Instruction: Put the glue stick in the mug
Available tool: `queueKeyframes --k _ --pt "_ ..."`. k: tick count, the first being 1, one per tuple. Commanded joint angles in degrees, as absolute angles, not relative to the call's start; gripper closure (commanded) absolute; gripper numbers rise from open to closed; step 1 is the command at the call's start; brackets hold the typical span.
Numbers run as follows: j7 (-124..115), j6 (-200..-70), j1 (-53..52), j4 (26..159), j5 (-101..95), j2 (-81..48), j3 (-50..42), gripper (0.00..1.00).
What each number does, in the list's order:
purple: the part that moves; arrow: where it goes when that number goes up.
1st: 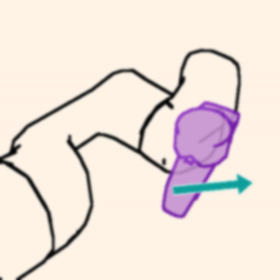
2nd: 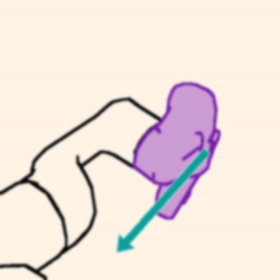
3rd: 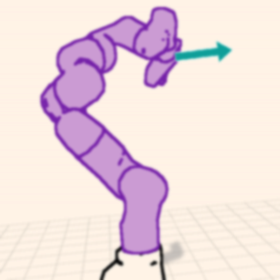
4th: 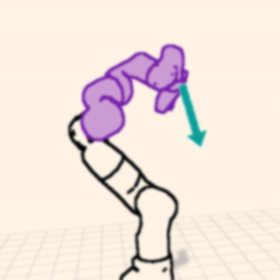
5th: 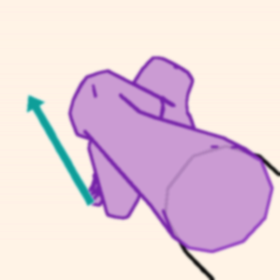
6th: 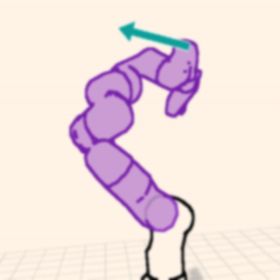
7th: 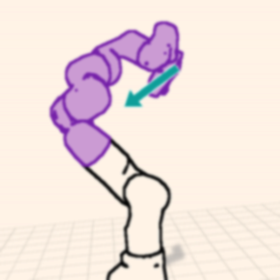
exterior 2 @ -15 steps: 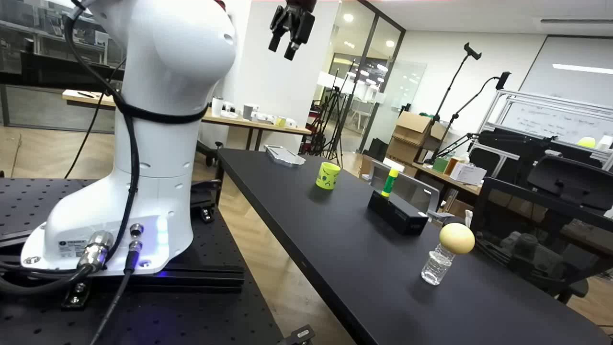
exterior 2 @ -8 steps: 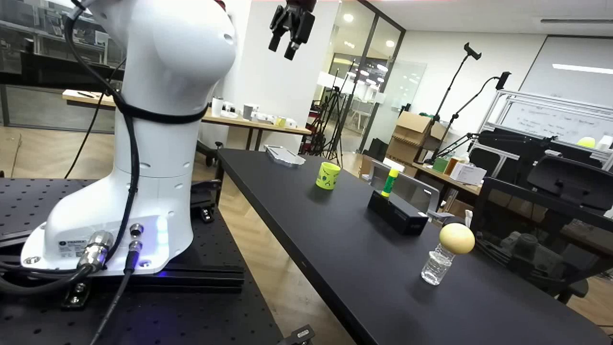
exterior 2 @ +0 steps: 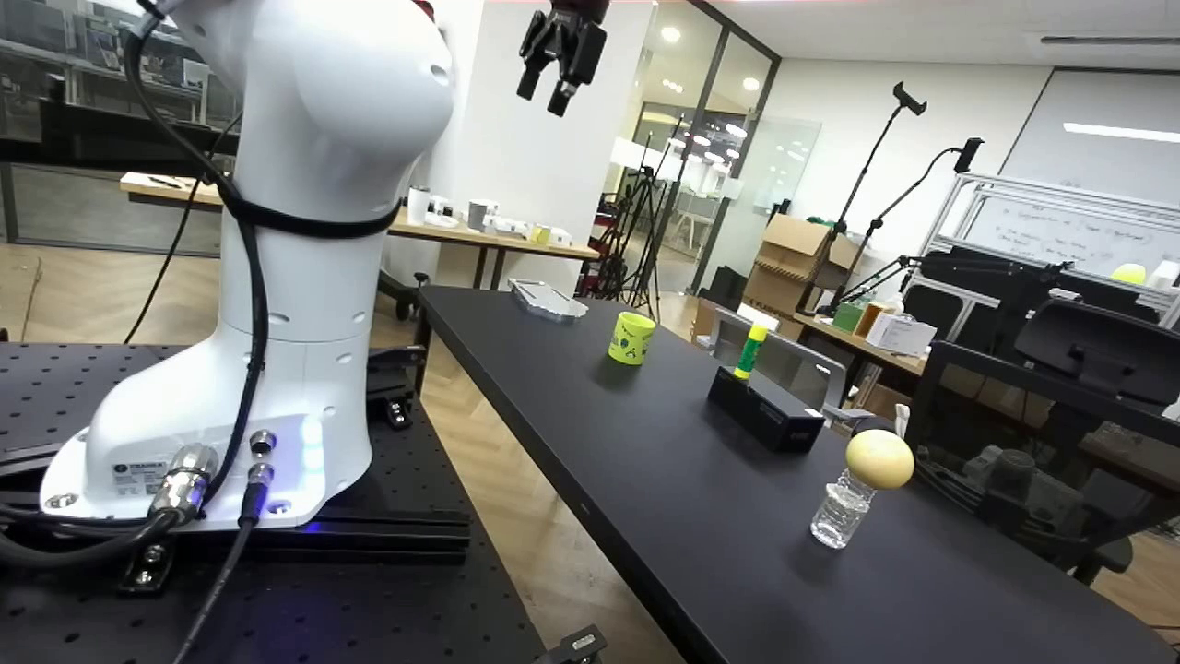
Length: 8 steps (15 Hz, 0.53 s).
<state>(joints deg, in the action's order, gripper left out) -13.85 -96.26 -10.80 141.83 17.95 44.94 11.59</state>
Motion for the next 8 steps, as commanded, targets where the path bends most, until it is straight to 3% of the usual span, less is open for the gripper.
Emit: queueKeyframes --k 1,8 --pt "-8.38 -96.5 -10.21 140.99 17.65 42.87 10.28 0.0" --pt "10.71 -99.13 -8.51 134.07 11.67 29.43 3.18 0.0"
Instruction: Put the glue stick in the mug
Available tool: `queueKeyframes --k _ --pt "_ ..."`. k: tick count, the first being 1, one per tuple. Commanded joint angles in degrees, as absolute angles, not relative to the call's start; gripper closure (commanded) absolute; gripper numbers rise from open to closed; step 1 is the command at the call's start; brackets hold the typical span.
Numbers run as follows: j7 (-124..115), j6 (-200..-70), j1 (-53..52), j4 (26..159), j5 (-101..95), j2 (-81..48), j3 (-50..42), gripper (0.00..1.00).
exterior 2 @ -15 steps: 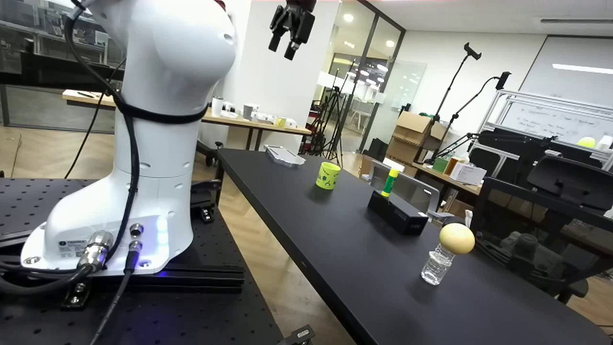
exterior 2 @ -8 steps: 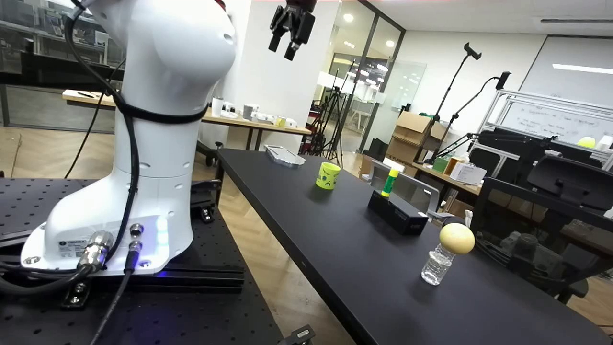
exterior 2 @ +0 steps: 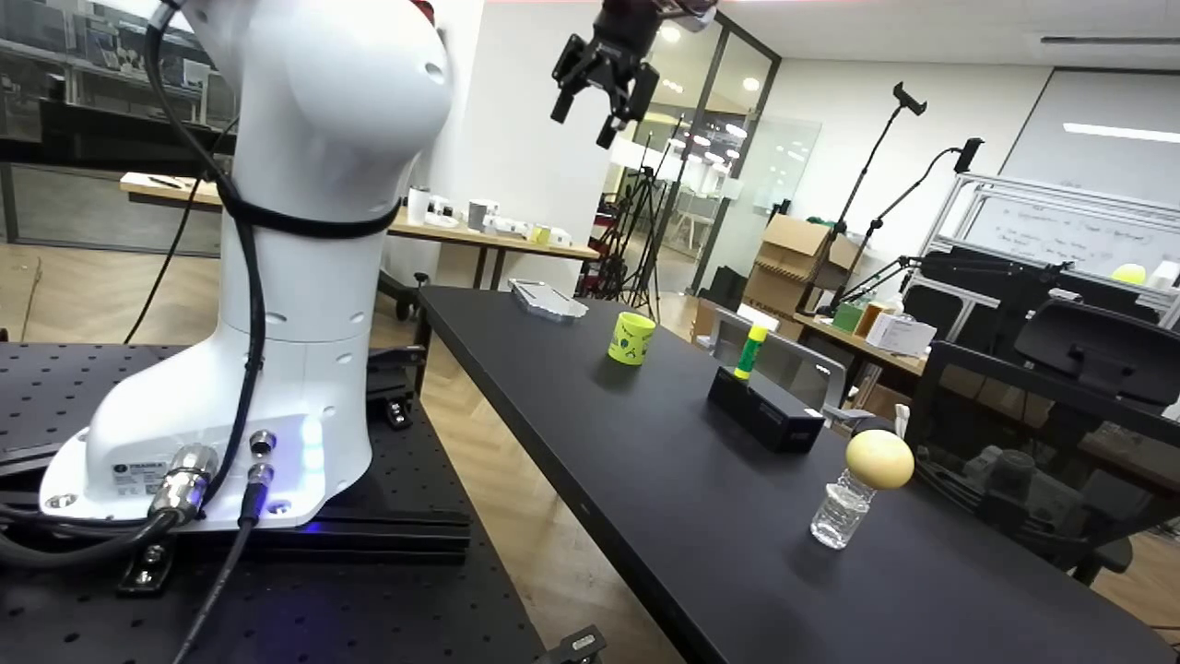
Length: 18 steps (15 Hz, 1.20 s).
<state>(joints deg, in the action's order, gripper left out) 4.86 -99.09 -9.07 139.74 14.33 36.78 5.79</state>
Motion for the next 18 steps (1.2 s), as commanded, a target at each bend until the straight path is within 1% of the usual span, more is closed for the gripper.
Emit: queueKeyframes --k 1,7,10,11,14,18 --pt "12.24 -100.09 -7.94 132.54 10.28 27.1 2.57 0.0" --pt "14.58 -108.85 -4.7 122.41 4.6 14.45 0.63 0.0" --pt "13.16 -114.04 -3.16 117.85 4.79 9.4 -0.07 0.0" --pt "14.54 -113.31 -3.72 122.41 5.36 12.94 0.39 0.0" --pt "14.55 -114.79 -2.9 119.46 5.38 9.71 0.03 0.0" --pt "14.54 -114.78 -2.92 119.11 5.39 9.49 0.07 0.0"
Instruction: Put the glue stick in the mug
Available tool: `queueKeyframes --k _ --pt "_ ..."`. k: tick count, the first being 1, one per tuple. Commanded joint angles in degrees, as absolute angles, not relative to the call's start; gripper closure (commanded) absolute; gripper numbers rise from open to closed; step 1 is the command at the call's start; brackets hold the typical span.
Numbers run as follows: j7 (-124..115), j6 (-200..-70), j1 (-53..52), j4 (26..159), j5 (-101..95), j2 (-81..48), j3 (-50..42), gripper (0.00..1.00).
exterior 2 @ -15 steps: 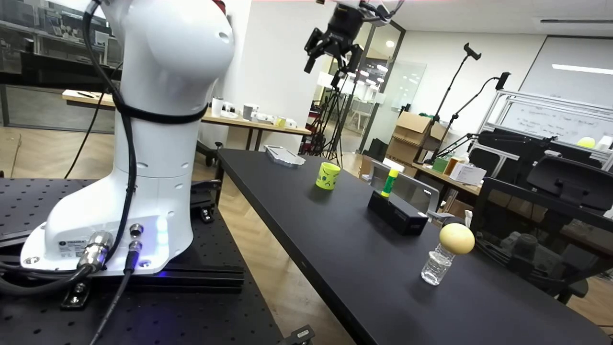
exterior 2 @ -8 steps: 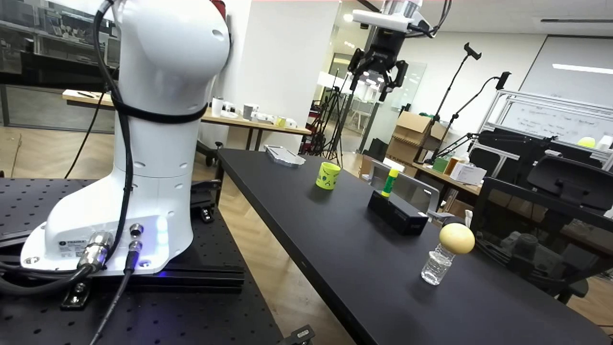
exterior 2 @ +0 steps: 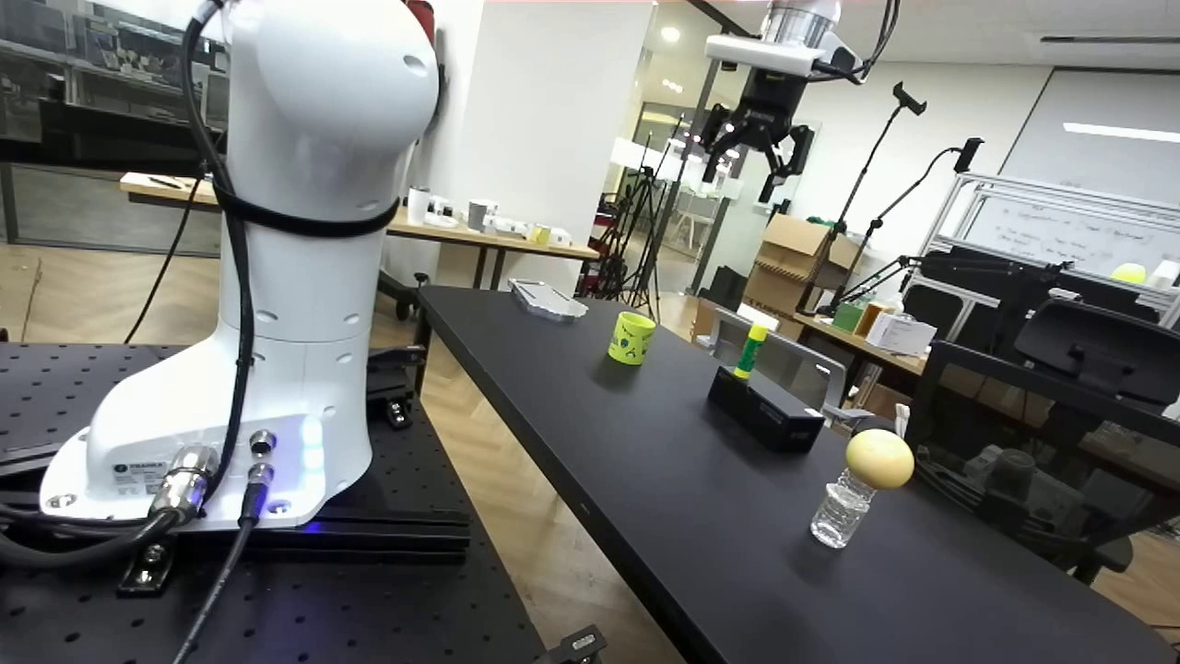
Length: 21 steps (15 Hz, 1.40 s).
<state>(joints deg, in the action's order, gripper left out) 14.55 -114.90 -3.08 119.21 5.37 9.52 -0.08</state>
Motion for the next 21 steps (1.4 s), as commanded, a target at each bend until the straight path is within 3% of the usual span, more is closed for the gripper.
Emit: queueKeyframes --k 1,7,21 --pt "14.54 -114.78 -2.92 119.1 5.39 9.49 0.07 0.0" --pt "17.09 -114.93 -2.74 110.68 4.19 -1.17 0.04 0.0" --pt "17.43 -114.18 -3.62 70.43 -4.52 -37.26 2.15 0.0"
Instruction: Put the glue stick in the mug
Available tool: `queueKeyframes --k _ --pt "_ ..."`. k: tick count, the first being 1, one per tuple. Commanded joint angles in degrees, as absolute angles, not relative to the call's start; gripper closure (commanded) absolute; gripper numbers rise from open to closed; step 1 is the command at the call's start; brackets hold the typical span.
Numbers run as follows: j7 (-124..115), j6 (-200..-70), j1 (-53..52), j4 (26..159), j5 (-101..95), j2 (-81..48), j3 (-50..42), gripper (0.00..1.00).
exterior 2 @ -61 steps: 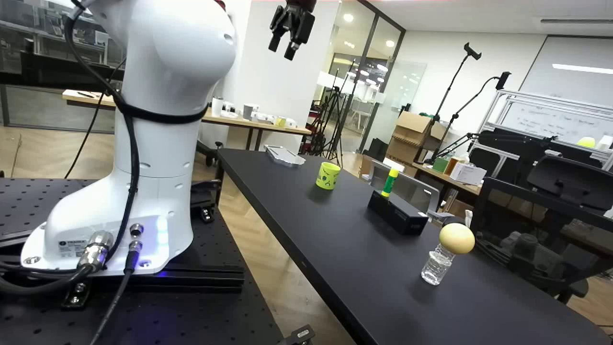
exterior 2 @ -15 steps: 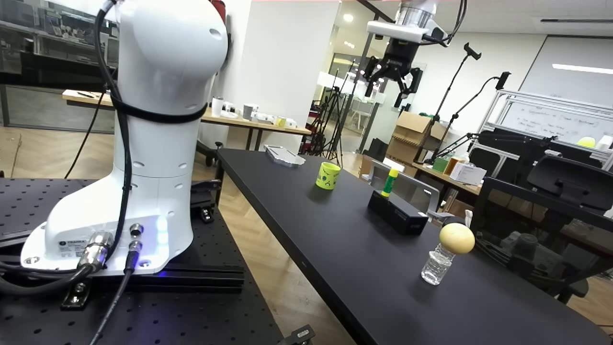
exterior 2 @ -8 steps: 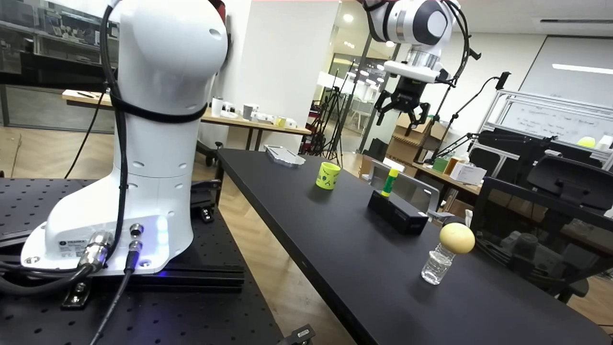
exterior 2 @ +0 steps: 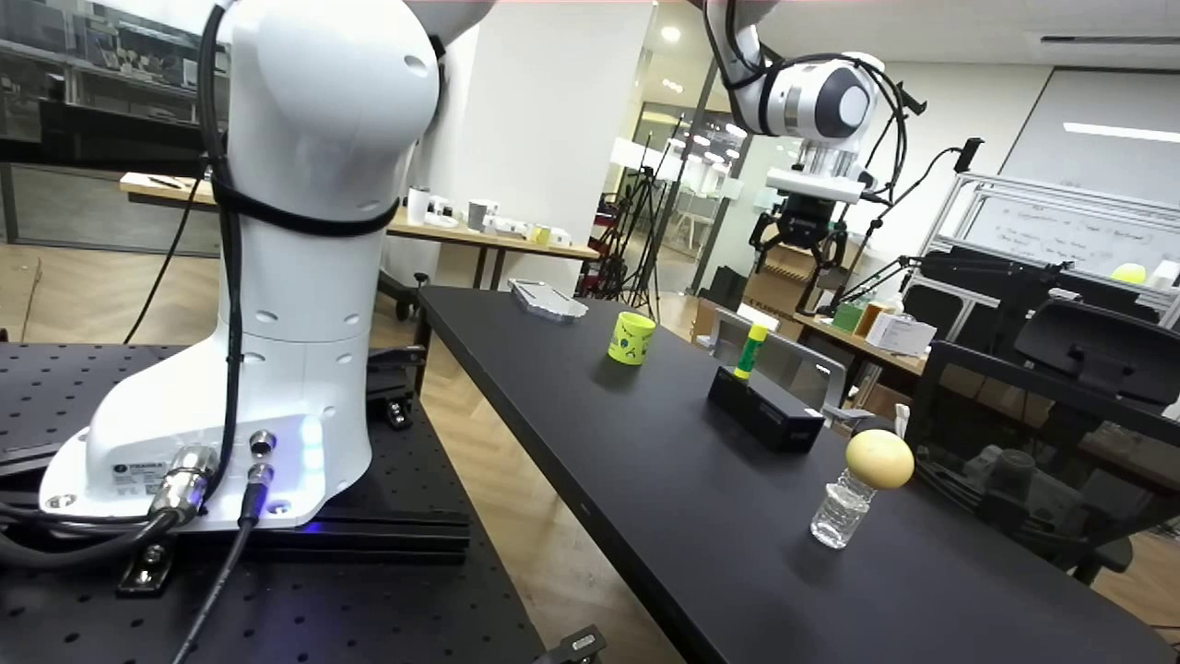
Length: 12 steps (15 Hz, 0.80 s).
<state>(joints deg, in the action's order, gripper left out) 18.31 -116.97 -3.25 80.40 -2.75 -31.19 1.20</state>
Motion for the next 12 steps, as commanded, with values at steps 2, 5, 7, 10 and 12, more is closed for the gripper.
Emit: queueKeyframes --k 2,5,7,10,12 --pt "17.84 -116.14 -2.97 75.51 -4.1 -34.58 2.71 0.0" --pt "17.89 -116.11 -3.08 74.71 -4.08 -35.71 2.98 0.0" --pt "17.93 -116.11 -2.91 74.71 -4.06 -35.67 2.96 0.0" --pt "17.56 -115.66 -3.4 70.82 -4.59 -38.98 2.87 0.0" --pt "17.19 -116.02 -3.91 68.76 -5.12 -41.09 2.76 0.0"
